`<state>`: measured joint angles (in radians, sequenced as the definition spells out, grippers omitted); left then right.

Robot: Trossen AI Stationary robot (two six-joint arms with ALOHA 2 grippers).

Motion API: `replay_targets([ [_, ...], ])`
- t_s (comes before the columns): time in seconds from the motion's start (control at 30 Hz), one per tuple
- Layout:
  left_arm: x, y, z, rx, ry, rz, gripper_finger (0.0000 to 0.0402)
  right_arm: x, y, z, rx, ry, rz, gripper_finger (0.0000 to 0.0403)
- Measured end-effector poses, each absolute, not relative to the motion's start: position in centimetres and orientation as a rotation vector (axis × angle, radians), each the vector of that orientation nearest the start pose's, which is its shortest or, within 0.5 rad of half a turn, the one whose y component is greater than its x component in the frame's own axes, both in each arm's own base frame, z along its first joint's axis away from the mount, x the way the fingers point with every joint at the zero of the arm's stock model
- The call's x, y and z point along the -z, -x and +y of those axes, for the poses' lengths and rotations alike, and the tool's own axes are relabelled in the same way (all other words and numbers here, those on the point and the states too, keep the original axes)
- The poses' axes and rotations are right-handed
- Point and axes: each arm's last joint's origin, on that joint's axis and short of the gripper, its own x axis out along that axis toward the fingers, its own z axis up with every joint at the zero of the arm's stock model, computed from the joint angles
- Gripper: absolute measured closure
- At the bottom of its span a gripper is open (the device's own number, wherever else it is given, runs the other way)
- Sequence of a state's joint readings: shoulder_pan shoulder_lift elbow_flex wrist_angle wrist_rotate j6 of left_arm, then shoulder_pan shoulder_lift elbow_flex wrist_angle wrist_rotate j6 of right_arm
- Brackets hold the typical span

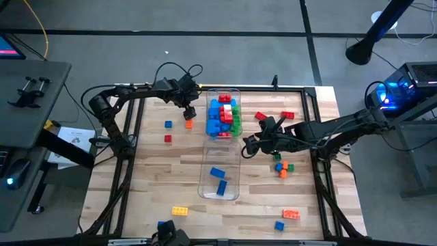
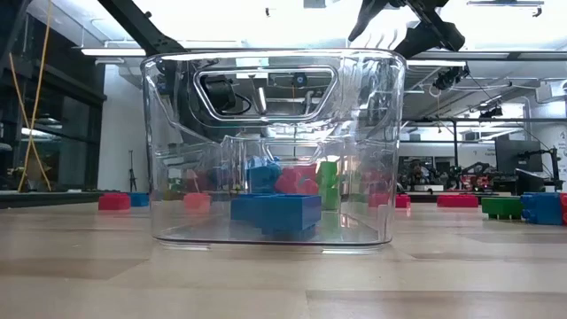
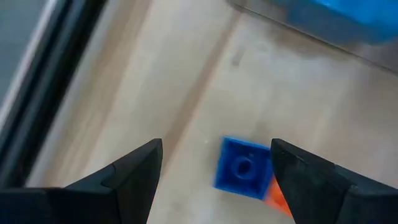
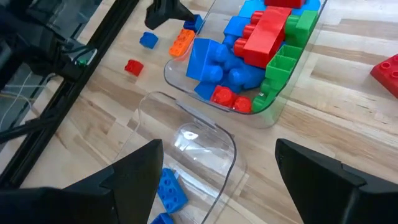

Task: Sort blocks by size
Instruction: Put the small blue game piece in the bottom transparent bin

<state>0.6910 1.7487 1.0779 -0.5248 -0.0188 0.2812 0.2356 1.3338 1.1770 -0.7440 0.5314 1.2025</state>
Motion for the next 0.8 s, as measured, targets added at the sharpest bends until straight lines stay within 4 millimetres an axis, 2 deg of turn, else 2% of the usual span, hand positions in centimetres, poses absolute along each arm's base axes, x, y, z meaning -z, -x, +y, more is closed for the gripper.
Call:
replay_targets([
  [0.23,-15.6,-25.3,21.1,-0.379,0.102,1.312,0.0119,-30.9,-26.3,4.8,0.738,-0.807,0.527,0.0096],
  [0.67,-15.4,-25.4,20.3,-0.317,0.083,1.363,0.0121,-30.8,-26.3,4.8,0.746,-0.828,0.520,0.0096],
  [0.8,-14.9,-25.5,20.3,-0.335,0.114,1.370,0.0153,-30.8,-26.3,4.8,0.747,-0.828,0.520,0.0096],
])
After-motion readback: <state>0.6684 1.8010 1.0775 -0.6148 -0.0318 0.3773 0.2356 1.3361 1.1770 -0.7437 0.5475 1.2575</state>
